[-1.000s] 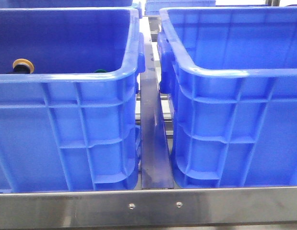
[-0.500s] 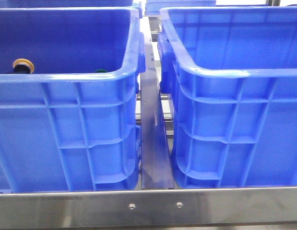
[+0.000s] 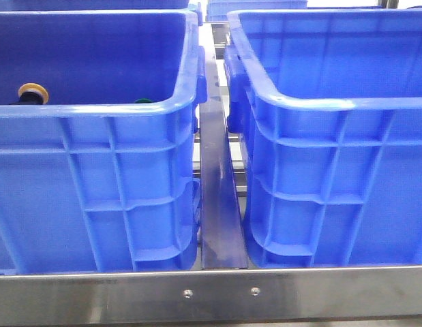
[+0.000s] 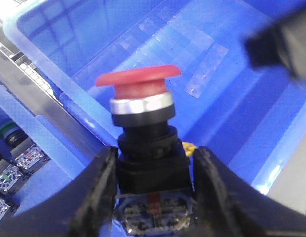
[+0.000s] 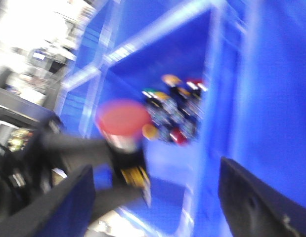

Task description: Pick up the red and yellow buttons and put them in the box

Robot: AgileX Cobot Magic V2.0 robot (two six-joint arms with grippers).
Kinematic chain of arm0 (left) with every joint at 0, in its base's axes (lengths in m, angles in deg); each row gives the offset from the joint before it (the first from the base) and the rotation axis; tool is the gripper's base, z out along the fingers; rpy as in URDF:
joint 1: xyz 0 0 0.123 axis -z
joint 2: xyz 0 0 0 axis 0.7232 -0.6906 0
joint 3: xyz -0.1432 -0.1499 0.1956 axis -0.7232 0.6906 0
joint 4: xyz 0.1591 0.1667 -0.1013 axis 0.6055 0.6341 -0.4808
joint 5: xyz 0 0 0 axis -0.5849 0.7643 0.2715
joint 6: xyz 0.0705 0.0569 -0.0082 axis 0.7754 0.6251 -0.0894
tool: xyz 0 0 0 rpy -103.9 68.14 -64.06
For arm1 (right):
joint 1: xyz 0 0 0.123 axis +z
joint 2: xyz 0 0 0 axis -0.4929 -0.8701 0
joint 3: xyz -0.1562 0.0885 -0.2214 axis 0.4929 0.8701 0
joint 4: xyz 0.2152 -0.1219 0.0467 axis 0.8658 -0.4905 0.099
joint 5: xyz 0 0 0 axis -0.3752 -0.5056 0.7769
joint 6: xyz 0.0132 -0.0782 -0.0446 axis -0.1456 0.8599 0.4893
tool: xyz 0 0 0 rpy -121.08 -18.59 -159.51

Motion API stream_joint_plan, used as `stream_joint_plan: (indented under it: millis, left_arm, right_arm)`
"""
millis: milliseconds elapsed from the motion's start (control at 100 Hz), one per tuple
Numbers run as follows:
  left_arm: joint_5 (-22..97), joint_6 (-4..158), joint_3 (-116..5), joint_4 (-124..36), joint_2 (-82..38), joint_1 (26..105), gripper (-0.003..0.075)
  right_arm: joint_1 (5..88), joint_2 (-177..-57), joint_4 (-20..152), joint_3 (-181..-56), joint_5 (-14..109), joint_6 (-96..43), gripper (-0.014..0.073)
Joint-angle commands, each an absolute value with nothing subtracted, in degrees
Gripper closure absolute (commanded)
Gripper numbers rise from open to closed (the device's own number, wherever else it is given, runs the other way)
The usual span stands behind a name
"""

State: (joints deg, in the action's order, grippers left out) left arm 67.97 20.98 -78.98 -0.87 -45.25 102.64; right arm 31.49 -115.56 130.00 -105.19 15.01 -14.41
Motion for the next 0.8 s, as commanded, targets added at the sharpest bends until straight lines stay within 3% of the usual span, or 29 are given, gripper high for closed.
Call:
stream_joint_plan:
  millis: [0, 180, 510, 790]
  left_arm:
    - [64.0, 20.86, -80.84, -0.27, -42.97, 103.11, 0.0741]
    - [64.0, 20.86, -80.84, -0.27, -42.97, 103.11, 0.0741]
    - [64.12, 20.94, -80.84, -0.27, -42.97, 103.11, 0.0741]
    - [64.25, 20.94, -80.84, -0.27, -42.97, 103.11, 0.0741]
  right_arm:
    - [31.39, -118.12, 138.68, -108.61, 13.22, -8.5, 0.0046]
    - [32.04, -125.11, 140.1, -113.59, 8.58, -7.17, 0.0046]
    - [40.62, -132.94, 140.0, -119.22, 9.71, -5.61, 0.0064]
    - [41.59, -133.55, 140.0, -119.42, 9.12, -5.61, 0.0342]
